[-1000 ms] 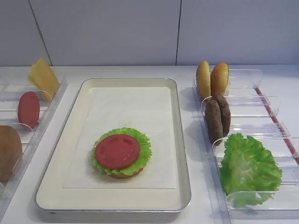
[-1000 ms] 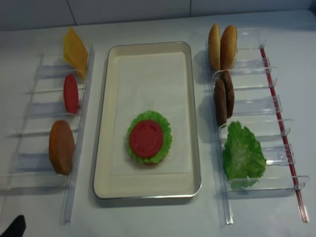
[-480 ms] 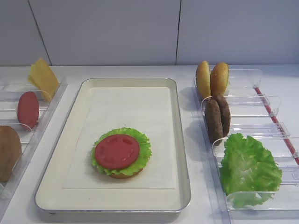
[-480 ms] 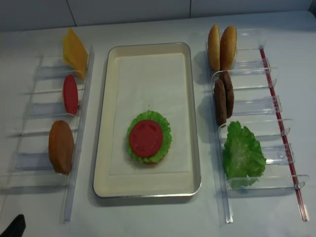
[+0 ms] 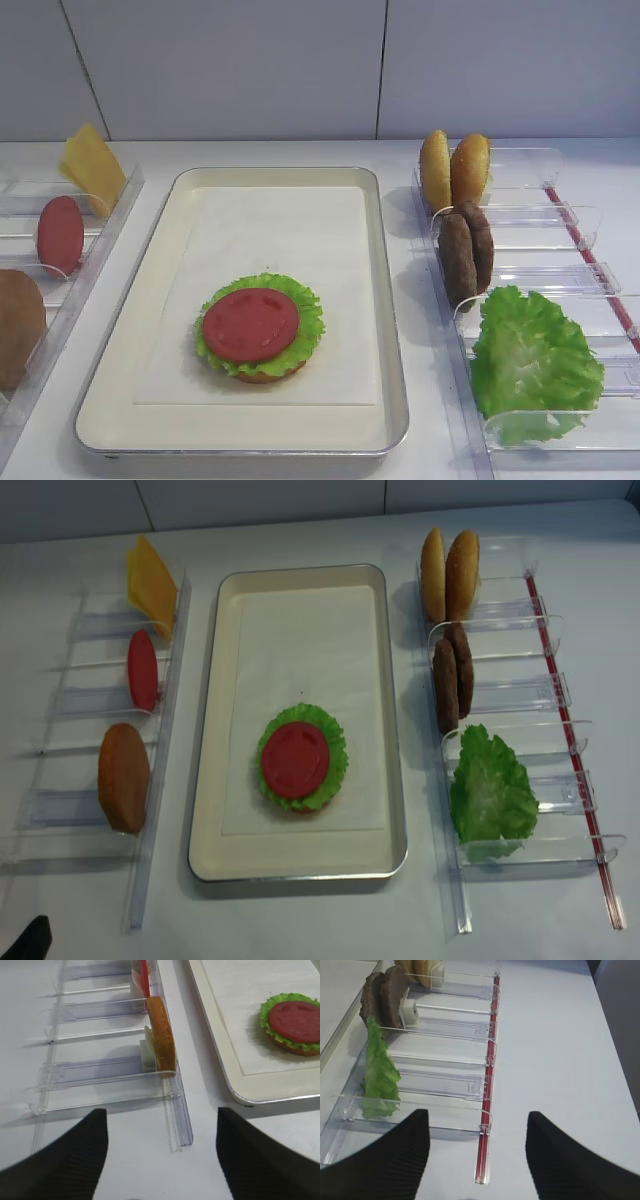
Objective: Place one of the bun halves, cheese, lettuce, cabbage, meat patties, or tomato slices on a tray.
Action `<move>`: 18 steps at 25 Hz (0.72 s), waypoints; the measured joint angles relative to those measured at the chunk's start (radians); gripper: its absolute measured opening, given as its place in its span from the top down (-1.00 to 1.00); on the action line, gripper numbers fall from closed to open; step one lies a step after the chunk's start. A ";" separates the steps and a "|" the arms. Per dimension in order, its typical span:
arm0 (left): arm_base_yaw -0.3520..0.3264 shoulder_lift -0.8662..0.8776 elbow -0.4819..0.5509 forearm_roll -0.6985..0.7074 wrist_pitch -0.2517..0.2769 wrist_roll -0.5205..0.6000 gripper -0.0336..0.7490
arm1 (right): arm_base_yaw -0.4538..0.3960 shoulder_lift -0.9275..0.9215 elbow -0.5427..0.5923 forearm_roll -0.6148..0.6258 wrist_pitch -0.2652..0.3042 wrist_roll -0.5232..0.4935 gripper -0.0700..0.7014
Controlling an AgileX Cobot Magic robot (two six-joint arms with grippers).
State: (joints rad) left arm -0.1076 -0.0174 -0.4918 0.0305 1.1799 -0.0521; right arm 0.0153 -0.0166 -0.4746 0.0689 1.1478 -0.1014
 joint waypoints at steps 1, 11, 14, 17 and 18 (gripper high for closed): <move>0.000 0.000 0.000 0.000 0.000 0.000 -0.17 | 0.000 0.000 0.000 0.000 0.000 0.000 -0.35; 0.000 0.000 0.000 0.000 0.000 0.002 -0.17 | 0.000 0.000 0.000 0.000 0.000 0.000 -0.35; 0.000 0.000 0.000 0.000 0.000 0.002 -0.17 | 0.000 0.000 0.000 0.000 0.000 0.000 -0.35; 0.000 0.000 0.000 0.000 0.000 0.002 -0.17 | 0.000 0.000 0.000 0.000 0.000 0.000 -0.35; 0.000 0.000 0.000 0.000 0.000 0.002 -0.17 | 0.000 0.000 0.000 0.000 0.000 0.002 -0.35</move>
State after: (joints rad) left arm -0.1076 -0.0174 -0.4918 0.0305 1.1799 -0.0502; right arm 0.0153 -0.0166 -0.4746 0.0689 1.1478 -0.0997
